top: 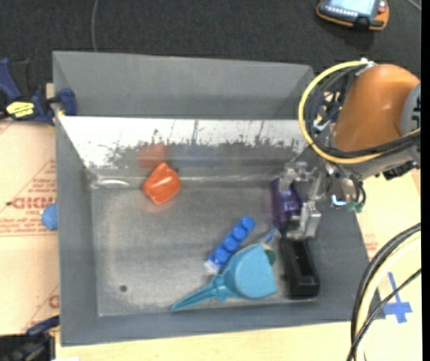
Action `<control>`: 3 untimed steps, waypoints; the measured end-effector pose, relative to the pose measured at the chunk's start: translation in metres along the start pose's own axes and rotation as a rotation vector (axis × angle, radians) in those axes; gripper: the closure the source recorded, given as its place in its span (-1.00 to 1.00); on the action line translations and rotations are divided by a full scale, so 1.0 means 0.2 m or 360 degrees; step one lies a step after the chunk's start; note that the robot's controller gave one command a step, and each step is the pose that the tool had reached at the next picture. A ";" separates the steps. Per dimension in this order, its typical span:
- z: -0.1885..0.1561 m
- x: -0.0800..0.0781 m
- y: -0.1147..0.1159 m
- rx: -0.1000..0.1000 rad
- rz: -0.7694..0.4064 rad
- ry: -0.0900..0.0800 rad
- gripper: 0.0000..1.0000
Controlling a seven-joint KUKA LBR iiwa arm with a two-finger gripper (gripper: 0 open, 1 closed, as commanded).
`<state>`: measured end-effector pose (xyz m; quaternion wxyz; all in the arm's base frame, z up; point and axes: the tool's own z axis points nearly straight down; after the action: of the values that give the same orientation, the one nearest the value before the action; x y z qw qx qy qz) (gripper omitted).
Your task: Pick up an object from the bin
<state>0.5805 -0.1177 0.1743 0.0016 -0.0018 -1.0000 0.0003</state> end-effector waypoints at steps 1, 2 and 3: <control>-0.03 -0.01 0.00 0.0002 -0.0007 -0.0012 -1.00; 0.42 -0.02 0.31 0.0008 -0.0505 -0.0011 -1.00; 0.06 -0.08 0.31 0.0007 -0.0637 -0.0021 -1.00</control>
Offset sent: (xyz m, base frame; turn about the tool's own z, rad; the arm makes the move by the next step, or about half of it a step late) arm 0.0017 0.0751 -0.1043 -0.3727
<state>0.5975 -0.0565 0.1621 -0.0048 0.1972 -0.9804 0.0021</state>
